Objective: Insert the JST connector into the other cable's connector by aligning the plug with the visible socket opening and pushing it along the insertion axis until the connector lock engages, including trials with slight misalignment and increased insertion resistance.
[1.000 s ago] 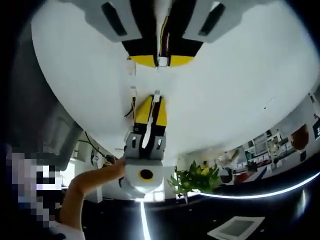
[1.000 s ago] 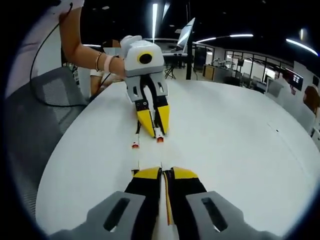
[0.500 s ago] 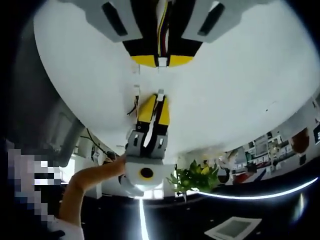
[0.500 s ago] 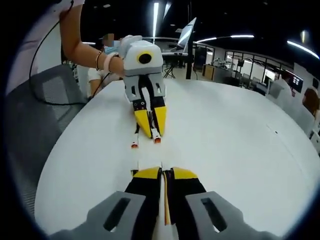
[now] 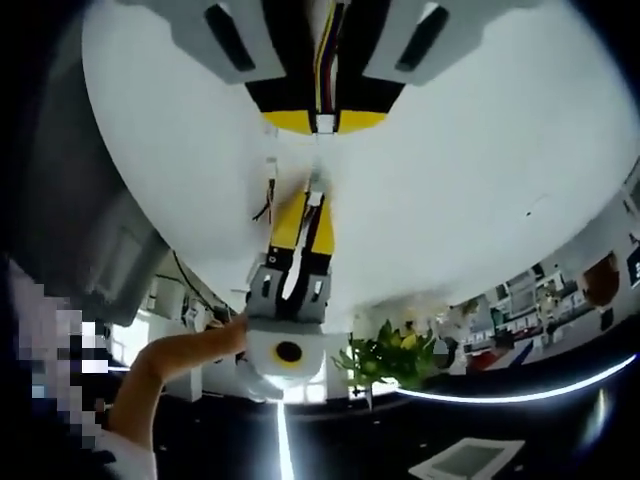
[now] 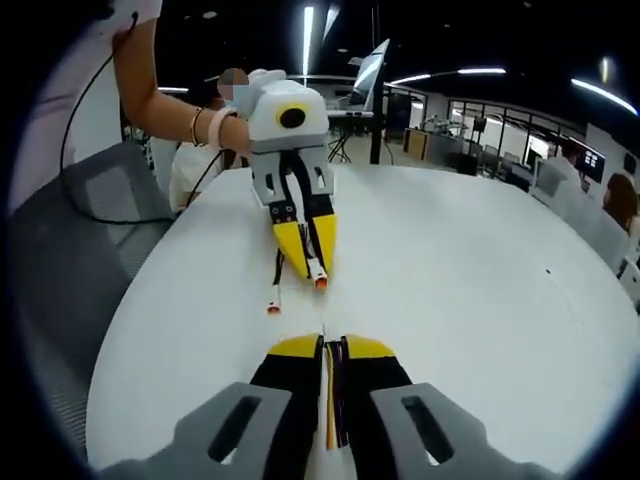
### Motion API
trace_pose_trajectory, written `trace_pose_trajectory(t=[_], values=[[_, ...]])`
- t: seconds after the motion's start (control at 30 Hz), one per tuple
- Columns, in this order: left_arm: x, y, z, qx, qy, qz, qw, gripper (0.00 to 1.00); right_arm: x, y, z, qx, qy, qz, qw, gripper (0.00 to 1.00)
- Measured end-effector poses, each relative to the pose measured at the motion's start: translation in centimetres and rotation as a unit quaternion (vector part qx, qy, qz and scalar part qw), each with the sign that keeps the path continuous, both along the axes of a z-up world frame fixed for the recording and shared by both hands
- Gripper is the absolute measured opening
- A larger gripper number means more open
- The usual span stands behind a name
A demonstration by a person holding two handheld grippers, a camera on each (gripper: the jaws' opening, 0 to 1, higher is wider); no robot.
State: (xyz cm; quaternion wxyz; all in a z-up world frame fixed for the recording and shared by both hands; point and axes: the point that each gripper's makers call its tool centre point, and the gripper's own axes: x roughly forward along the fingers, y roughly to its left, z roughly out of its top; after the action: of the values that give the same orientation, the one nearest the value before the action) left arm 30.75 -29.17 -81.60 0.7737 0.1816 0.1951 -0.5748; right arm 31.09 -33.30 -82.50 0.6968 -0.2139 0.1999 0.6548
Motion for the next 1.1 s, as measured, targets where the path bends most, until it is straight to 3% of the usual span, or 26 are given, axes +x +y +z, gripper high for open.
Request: trace_pose_trajectory(t=[0.13, 0.47, 0.77, 1.1], values=[[-0.1, -0.4, 1.1, 0.004, -0.009, -0.015, 0.9998, 0.00, -0.1, 0.4, 1.0, -0.008, -0.008, 0.007, 0.9999, 0.03], [-0.3, -1.1, 2.0, 0.023, -0.034, -0.032, 0.9986, 0.00, -0.2, 1.6, 2.4, -0.011, -0.014, 0.013, 0.9997, 0.03], [-0.3, -1.4, 2.7, 0.005, -0.030, -0.028, 0.9991, 0.00, -0.4, 2.2, 2.6, -0.005, -0.025, 0.030, 0.9992, 0.04], [-0.6, -1.6, 2.5, 0.013, -0.034, -0.035, 0.9987, 0.00, -0.6, 2.4, 2.4, -0.007, -0.023, 0.031, 0.9992, 0.04]])
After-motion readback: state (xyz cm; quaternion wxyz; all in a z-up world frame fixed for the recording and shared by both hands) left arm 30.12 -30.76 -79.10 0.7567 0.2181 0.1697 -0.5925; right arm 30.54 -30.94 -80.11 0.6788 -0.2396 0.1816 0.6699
